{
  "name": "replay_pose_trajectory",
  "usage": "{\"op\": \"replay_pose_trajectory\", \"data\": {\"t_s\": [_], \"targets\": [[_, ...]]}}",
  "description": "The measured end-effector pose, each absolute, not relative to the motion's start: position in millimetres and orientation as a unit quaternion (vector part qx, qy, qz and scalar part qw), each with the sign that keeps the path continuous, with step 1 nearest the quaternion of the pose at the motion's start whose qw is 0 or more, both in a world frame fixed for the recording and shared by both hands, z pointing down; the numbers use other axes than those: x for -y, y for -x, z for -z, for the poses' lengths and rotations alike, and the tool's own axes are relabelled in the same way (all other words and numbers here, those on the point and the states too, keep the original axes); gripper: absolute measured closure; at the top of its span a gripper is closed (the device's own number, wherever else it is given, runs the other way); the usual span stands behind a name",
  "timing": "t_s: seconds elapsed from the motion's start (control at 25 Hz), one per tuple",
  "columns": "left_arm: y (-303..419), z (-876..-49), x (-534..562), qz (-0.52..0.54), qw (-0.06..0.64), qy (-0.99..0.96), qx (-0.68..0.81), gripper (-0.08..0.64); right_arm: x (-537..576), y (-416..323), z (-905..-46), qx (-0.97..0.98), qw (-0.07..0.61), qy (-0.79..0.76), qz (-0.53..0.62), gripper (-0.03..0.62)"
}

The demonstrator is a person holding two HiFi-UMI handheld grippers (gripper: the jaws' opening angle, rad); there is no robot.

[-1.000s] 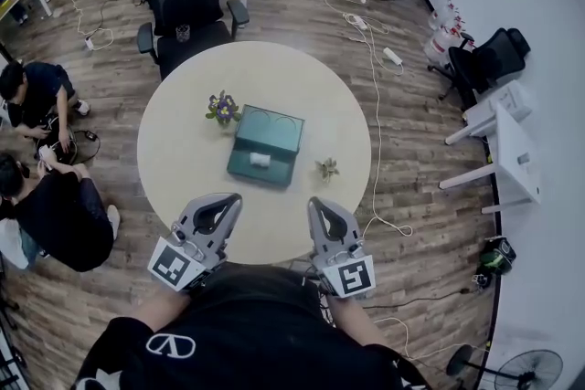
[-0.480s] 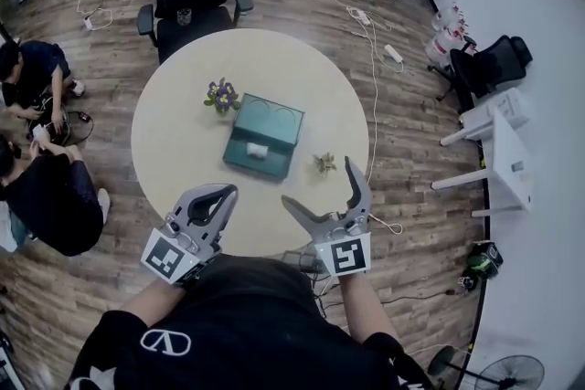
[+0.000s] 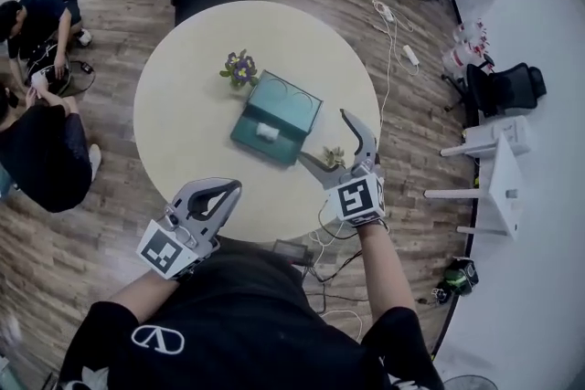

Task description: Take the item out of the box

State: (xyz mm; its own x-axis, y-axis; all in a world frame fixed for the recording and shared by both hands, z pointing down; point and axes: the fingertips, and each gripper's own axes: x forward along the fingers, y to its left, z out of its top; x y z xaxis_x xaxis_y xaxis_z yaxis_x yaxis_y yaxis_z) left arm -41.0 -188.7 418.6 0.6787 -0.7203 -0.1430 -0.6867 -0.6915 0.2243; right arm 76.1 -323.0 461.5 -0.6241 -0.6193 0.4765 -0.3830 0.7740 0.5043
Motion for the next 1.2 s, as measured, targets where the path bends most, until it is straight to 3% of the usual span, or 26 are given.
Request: {"op": "replay_pose_trajectory", "data": {"t_s": [0.76,1.2], "targets": [[70,-446,175,0.114,0.108,-0.888,0.432,0.554,390,-35,-726,0.835,0.531,-0.120,0.075,0.185],[68,-467,165,0.100,0.127,-0.884,0.439,0.554,385,-30,-816,0.790,0.610,-0.051,0.046,0.251]]}}
